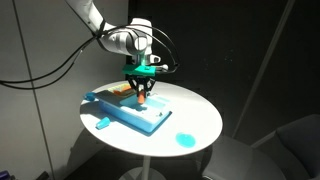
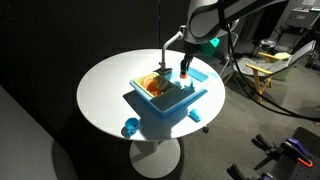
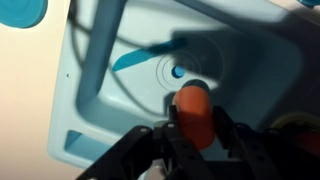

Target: Remove the orange cup from the sink and place it on the table without changing its upside down position

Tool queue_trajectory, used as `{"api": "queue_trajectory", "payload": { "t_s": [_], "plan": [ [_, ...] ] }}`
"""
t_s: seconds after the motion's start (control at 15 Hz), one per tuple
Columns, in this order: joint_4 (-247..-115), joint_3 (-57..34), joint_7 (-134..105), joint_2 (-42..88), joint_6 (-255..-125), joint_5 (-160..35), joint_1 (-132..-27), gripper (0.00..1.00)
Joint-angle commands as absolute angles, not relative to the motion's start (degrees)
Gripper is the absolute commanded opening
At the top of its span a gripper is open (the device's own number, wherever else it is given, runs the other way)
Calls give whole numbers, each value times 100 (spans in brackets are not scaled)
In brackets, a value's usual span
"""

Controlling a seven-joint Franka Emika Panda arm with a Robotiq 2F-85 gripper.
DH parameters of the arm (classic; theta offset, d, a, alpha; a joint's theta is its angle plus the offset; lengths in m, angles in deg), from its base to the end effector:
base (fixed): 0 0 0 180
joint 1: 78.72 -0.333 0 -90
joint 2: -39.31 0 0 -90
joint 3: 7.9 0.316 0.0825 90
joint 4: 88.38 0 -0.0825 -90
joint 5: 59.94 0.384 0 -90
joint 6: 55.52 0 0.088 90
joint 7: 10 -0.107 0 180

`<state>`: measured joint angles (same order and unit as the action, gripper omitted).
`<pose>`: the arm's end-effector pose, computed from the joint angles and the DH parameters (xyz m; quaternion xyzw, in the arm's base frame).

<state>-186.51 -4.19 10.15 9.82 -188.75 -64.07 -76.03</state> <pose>0.6800 0.0062 0.3011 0.9782 0.2015 0.0470 0.0198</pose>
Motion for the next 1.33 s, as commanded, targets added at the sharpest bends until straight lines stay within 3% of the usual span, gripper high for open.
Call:
{"api": "queue_trajectory", "payload": {
  "t_s": [0.0, 1.27],
  "plan": [
    [-18845, -568, 593, 1269, -18419, -6541, -7761, 14],
    [-19971, -559, 393, 2435, -18009, -6520, -7930, 14]
  ]
}}
